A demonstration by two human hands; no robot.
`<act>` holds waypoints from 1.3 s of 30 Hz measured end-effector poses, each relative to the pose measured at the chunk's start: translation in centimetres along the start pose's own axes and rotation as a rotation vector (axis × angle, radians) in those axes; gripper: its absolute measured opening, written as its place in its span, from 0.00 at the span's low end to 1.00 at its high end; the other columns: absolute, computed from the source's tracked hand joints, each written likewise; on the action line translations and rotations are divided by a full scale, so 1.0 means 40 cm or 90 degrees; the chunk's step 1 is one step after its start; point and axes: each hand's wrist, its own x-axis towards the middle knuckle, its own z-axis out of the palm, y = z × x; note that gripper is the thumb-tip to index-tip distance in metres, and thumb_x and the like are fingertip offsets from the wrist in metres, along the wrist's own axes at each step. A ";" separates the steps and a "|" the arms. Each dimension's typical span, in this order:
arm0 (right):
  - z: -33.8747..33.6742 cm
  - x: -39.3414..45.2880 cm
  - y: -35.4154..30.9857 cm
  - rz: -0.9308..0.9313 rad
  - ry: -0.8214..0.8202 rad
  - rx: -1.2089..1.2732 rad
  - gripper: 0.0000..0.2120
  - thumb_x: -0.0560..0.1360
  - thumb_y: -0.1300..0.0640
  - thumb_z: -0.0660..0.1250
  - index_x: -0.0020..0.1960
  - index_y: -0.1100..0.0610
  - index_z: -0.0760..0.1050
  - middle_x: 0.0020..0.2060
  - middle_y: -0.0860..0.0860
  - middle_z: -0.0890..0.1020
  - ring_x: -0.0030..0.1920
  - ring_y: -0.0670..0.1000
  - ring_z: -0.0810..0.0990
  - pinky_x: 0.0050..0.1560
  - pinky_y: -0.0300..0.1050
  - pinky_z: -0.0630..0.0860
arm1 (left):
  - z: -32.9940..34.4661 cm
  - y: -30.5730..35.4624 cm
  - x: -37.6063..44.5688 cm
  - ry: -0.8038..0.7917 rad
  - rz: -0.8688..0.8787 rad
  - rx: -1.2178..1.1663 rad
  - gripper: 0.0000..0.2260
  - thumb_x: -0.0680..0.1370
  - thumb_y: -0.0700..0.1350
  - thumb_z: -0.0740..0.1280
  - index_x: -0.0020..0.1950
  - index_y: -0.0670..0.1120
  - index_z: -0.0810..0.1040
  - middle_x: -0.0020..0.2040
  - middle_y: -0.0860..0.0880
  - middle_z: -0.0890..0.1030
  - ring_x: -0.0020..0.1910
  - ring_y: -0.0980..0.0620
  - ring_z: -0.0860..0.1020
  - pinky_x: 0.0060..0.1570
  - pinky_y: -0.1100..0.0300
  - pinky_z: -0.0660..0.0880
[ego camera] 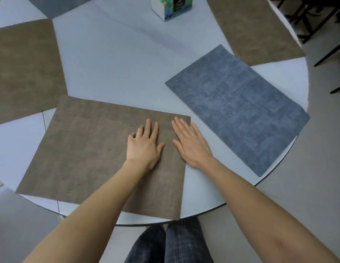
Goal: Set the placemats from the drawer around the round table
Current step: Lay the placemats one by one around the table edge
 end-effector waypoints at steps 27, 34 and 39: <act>-0.168 -0.109 0.125 0.269 -0.129 -0.025 0.37 0.78 0.47 0.60 0.77 0.61 0.46 0.77 0.59 0.50 0.78 0.56 0.47 0.77 0.51 0.44 | -0.166 -0.005 0.025 -0.080 0.111 -0.033 0.26 0.79 0.54 0.61 0.74 0.45 0.62 0.75 0.42 0.61 0.74 0.41 0.59 0.68 0.46 0.63; -0.184 -0.070 0.238 0.287 -0.274 -0.027 0.45 0.74 0.46 0.64 0.77 0.62 0.42 0.76 0.65 0.46 0.77 0.62 0.46 0.73 0.59 0.52 | -0.196 0.192 0.101 -0.040 0.219 0.107 0.31 0.79 0.45 0.60 0.79 0.47 0.48 0.79 0.43 0.50 0.78 0.42 0.46 0.76 0.47 0.44; -0.170 -0.049 0.246 0.173 -0.239 -0.190 0.28 0.79 0.61 0.56 0.74 0.71 0.51 0.69 0.73 0.62 0.69 0.71 0.63 0.67 0.57 0.66 | -0.204 0.281 0.167 -0.064 0.257 0.214 0.29 0.80 0.41 0.54 0.79 0.46 0.45 0.79 0.42 0.47 0.78 0.41 0.44 0.76 0.47 0.41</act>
